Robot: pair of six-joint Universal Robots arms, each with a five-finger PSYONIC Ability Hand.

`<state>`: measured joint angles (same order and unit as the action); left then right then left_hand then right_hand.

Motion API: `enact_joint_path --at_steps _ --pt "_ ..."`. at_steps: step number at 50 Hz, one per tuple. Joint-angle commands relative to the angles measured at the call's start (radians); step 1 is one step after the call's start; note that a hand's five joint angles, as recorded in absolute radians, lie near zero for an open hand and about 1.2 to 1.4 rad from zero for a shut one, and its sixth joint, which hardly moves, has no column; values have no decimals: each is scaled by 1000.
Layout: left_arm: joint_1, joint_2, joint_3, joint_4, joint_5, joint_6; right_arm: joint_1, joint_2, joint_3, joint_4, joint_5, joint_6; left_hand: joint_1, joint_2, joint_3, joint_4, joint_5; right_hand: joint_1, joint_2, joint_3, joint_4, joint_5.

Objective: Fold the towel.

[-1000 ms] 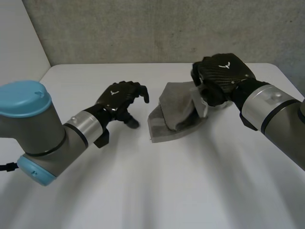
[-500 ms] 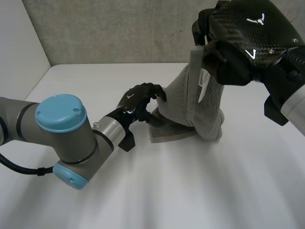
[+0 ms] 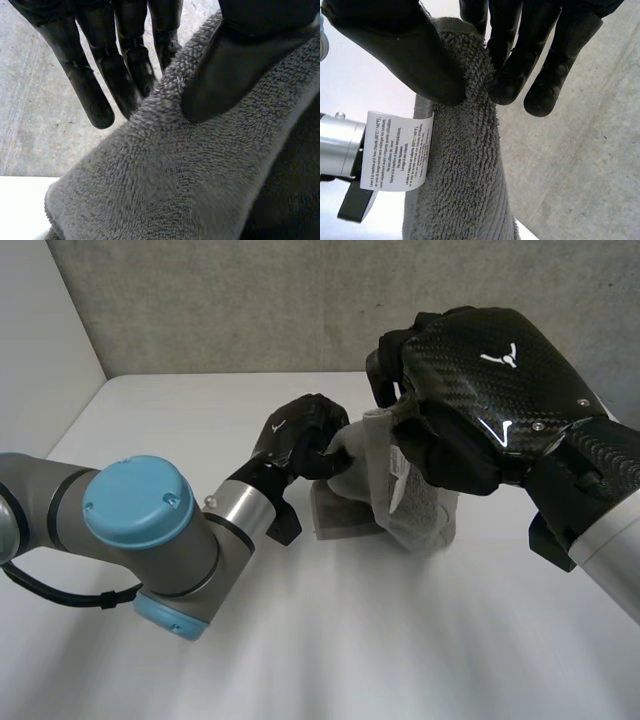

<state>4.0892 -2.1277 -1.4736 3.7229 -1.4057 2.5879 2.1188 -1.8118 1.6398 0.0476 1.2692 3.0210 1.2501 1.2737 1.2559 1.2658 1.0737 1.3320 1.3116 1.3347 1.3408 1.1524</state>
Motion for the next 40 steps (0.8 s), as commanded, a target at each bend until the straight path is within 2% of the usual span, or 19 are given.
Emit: enact_joint_path --at_steps 1,7,8,10,12,13,15,19,20,21,23,27,31,40 --pt "-3 -20 -13 -6 28 1 -13 6 0 0 -1 1 146 123 140 130 148 64 85 62 55 69" --pt "26 19 -54 -9 71 6 -37 35 -9 -3 -7 -25 146 123 140 130 148 64 85 62 55 69" --pt "57 55 -62 -8 79 12 -37 35 -9 -3 -7 -25 146 123 140 130 148 64 85 62 55 69" --pt "86 92 -62 -8 85 20 -59 74 -14 -5 -13 -42 146 123 140 130 148 64 85 62 55 69" --pt "138 144 -30 -15 96 47 -91 179 -44 -8 -27 -103 146 123 140 130 148 64 85 62 55 69" --pt "138 144 -30 -15 96 47 -91 180 -44 -8 -27 -103 146 123 140 130 148 64 85 62 55 69" --pt "152 163 6 -24 110 66 -85 280 -119 -2 -39 -204 146 123 140 130 148 64 85 62 55 69" --pt "155 198 142 -134 174 75 -85 328 -222 3 -24 -283 146 123 140 130 148 64 85 62 55 69" --pt "152 225 189 -190 197 75 -88 325 -263 3 -24 -287 146 123 140 130 148 64 85 62 55 69" --pt "152 226 190 -190 197 75 -88 325 -264 3 -24 -287 146 123 140 130 148 64 85 62 55 69" --pt "149 290 252 -294 240 75 -83 260 -325 3 -22 -245 146 123 140 130 148 64 85 62 55 69" --pt "151 360 277 -354 274 75 -91 157 -353 -6 -37 -154 146 123 140 130 148 64 85 62 55 69" --pt "160 440 268 -362 310 70 -106 100 -362 -9 -60 -44 146 123 140 130 148 64 85 62 55 69" --pt "209 423 239 -380 324 72 -137 124 -304 -14 -128 -48 146 123 140 130 148 64 85 62 55 69"
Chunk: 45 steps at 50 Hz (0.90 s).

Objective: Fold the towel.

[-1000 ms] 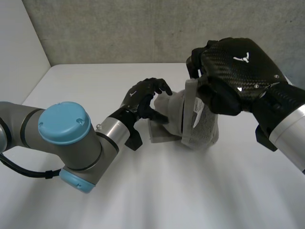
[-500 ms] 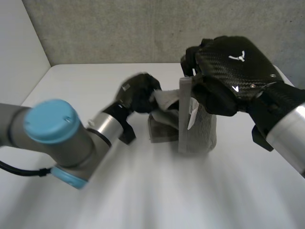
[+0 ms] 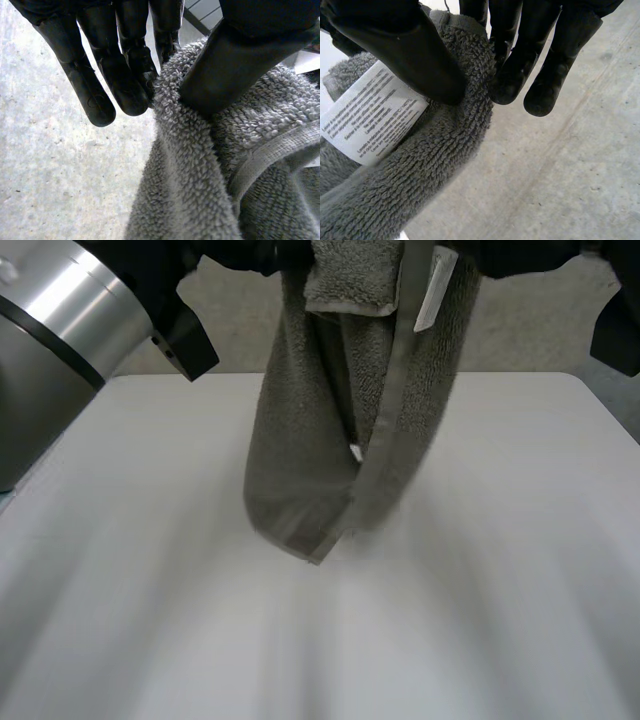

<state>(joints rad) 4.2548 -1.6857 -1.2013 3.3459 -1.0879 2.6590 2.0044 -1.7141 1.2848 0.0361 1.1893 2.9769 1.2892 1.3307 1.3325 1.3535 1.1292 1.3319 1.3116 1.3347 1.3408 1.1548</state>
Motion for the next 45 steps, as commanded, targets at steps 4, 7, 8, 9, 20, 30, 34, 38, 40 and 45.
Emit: enact_joint_path --at_steps 4,7,8,9,20,30,34,38,40,45 --pt "74 -144 -64 -11 8 7 -62 149 82 2 -54 -94 107 66 64 43 93 64 85 62 55 67" --pt "70 -236 -73 -16 11 18 -91 233 84 10 -53 -182 107 66 64 43 93 64 85 62 55 67" --pt "70 -236 -73 -16 11 18 -91 234 84 10 -53 -182 107 66 64 43 93 64 85 62 55 67" --pt "68 -283 -72 -17 19 24 -108 275 84 11 -51 -223 107 66 64 43 93 64 85 62 55 67" --pt "25 -632 92 -11 40 134 -150 534 -1 -4 1 -334 -32 -74 -75 -96 -47 64 85 62 55 67" --pt "39 -645 166 -19 27 134 -147 567 10 -54 148 -309 -711 -752 -754 -775 -725 -940 -920 -943 -949 -937" --pt "72 -519 76 -23 -1 141 -147 536 42 -50 194 -308 -773 -815 -816 -837 -788 -1157 -1137 -1160 -1166 -1155" --pt "77 -427 -12 -17 8 144 -142 490 96 -45 207 -308 -829 -870 -872 -893 -843 -1157 -1137 -1160 -1166 -1155" --pt "77 -374 -61 -14 10 147 -142 469 134 -47 204 -306 -829 -871 -872 -893 -844 -1157 -1137 -1160 -1166 -1155" --pt "68 -249 -222 -2 34 203 -141 355 304 -91 193 -306 -829 -871 -872 -893 -844 -1157 -1137 -1160 -1166 -1155"
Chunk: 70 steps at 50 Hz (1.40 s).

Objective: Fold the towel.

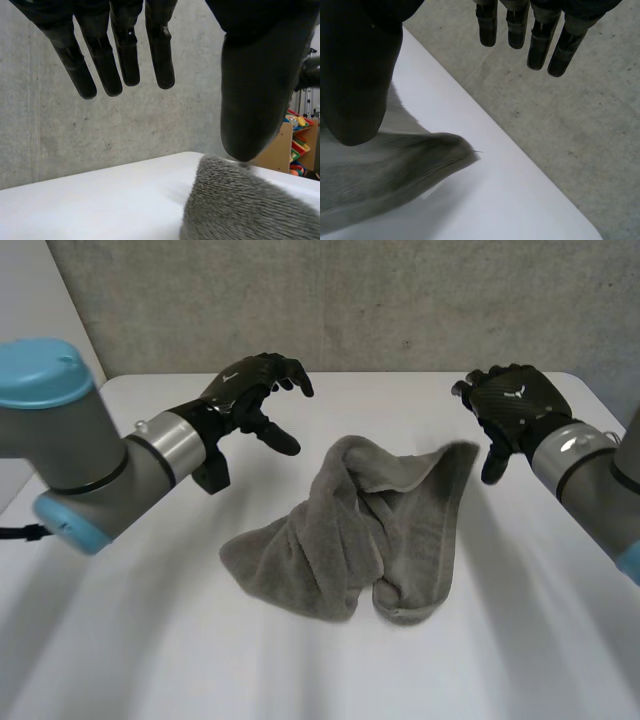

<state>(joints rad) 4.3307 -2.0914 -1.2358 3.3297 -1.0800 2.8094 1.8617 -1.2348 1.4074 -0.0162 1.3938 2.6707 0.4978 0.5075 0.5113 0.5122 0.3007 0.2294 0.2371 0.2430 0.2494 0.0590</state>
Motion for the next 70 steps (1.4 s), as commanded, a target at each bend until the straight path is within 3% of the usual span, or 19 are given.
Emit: enact_joint_path --at_steps 1,10,15,26,33,42,46,55,61,63,70 --pt "-11 192 -235 27 37 83 2 -124 182 -39 -12 0 -38 -47 -51 -52 -15 -55 -63 -68 -75 -59" --pt "-103 272 -441 126 69 306 7 -186 347 -142 -9 0 -14 -24 -28 -29 8 -55 -63 -68 -75 -59" --pt "-187 148 -444 122 63 445 -2 -176 386 -185 -7 0 -8 -18 -22 -23 14 -55 -63 -68 -75 -59" --pt "-267 -45 -361 131 49 657 -2 -132 397 -195 -9 -2 -2 -12 -16 -17 20 -55 -63 -68 -75 -59" --pt "-284 -145 -263 128 -55 676 4 -112 401 -195 -6 -8 6 -3 -7 -8 29 -55 -63 -68 -75 -59" --pt "-287 -199 -208 133 -124 677 11 -77 403 -197 -4 -11 24 14 11 10 47 -55 -63 -68 -75 -59" --pt "-286 -200 -191 133 -173 679 11 -63 403 -199 -9 -11 123 114 110 109 146 -55 -63 -68 -75 -59" --pt "-286 -203 -189 136 -190 685 13 -6 371 -200 -6 -6 171 161 157 156 193 -55 -63 -68 -75 -59" --pt "-286 -230 -177 133 -195 797 22 20 357 -200 -4 -3 523 513 510 509 546 -55 -63 -68 -75 -59" --pt "-287 -227 -177 131 -198 857 28 21 354 -200 -4 -3 733 724 720 719 756 -55 -63 -68 -75 -59" --pt "-287 -175 -201 123 -195 874 34 34 321 -209 -9 -2 834 825 821 820 857 -45 -52 -58 -65 -49"
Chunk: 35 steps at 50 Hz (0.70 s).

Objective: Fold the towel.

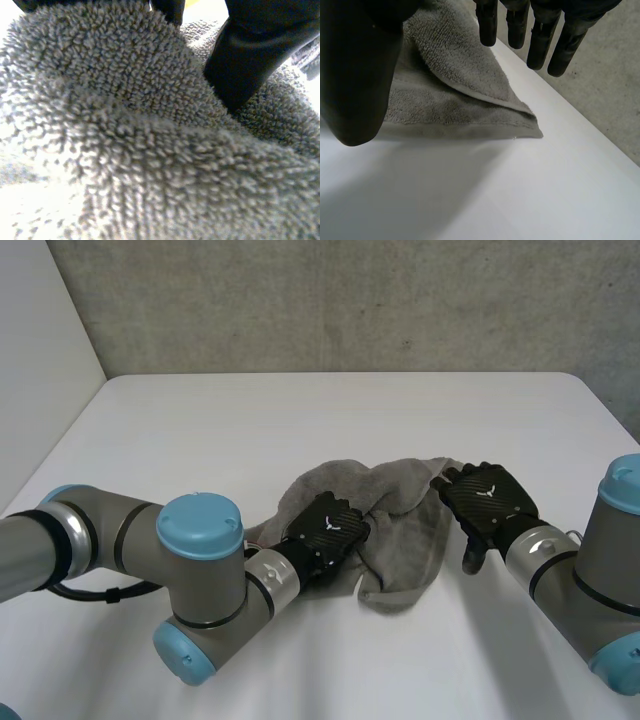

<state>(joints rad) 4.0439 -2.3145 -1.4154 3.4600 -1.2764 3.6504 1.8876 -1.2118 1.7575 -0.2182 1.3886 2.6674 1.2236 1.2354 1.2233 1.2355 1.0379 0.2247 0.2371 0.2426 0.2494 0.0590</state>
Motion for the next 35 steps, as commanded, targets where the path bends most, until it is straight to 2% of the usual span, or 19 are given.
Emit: enact_joint_path --at_steps 1,8,14,16,20,27,29,31,35 --pt "0 78 -33 -7 3 31 10 17 -50 -7 -2 3 106 94 106 94 117 -40 -52 -58 -65 -49" --pt "9 185 -77 -7 6 30 35 95 -174 -1 0 12 91 79 91 79 102 16 3 -2 -9 7" --pt "16 299 -137 -7 8 20 67 241 -322 0 0 34 62 50 62 50 73 31 18 13 6 22" --pt "17 325 -149 -7 8 11 88 317 -401 0 3 34 59 47 59 47 70 89 77 71 64 80" --pt "27 379 -175 -9 11 -24 99 383 -469 2 9 34 59 47 59 47 70 159 147 141 135 151" --pt "82 463 -235 -9 15 -166 123 460 -533 -4 12 43 56 44 56 44 67 309 297 292 285 301" --pt "93 477 -246 -9 17 -200 125 466 -535 -12 6 54 56 44 56 44 67 526 513 508 501 517" --pt "105 486 -257 -9 25 -233 125 466 -536 -19 6 65 56 44 56 44 67 599 587 582 575 591" --pt "136 500 -276 -9 90 -337 125 460 -541 -49 6 106 56 44 56 44 67 632 620 615 608 624"
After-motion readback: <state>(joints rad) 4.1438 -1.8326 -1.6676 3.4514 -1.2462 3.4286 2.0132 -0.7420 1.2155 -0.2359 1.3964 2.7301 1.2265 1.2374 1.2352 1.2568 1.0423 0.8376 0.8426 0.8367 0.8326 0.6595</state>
